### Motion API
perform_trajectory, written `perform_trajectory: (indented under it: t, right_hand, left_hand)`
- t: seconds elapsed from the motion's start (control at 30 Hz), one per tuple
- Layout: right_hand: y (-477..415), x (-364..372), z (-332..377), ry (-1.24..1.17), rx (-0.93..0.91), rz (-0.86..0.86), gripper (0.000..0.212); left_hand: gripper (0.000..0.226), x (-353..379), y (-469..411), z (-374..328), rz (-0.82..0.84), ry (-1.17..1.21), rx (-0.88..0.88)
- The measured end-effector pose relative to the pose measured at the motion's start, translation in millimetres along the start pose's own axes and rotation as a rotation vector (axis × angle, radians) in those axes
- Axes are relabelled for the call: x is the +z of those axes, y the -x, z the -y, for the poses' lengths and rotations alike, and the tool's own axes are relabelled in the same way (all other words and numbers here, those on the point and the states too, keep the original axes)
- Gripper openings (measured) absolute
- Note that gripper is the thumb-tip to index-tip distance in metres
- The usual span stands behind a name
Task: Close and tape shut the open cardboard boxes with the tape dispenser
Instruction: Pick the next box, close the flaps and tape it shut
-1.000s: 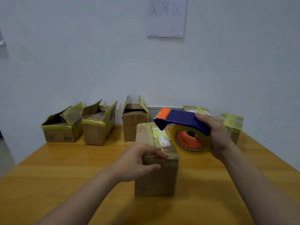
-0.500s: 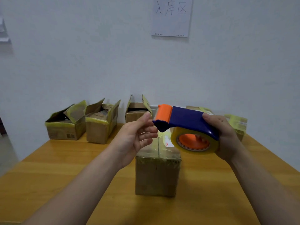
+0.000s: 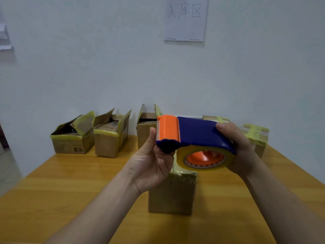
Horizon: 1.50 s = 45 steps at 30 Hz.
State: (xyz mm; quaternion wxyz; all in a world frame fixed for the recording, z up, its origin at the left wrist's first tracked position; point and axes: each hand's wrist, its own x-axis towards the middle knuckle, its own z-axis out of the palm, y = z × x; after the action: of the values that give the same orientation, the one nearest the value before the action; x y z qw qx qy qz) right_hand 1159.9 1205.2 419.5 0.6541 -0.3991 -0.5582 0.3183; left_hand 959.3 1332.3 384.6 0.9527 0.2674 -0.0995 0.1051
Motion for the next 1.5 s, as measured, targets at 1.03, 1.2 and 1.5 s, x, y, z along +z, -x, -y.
perform_trajectory:
  t: [1.03, 1.2, 1.5]
  right_hand:
    - [11.5, -25.6, 2.1, 0.285, 0.162, -0.003, 0.073]
    - [13.7, -32.6, -1.0, 0.345, 0.203, 0.014, 0.070]
    - [22.9, -56.0, 5.3, 0.470, 0.353, -0.027, 0.098]
  left_hand:
    - [0.013, 11.5, 18.8, -34.4, -0.625, -1.250, 0.146]
    - [0.014, 9.4, 16.6, -29.3, -0.659, -1.258, 0.089]
    - [0.020, -9.0, 27.8, -35.6, -0.761, -1.448, 0.023]
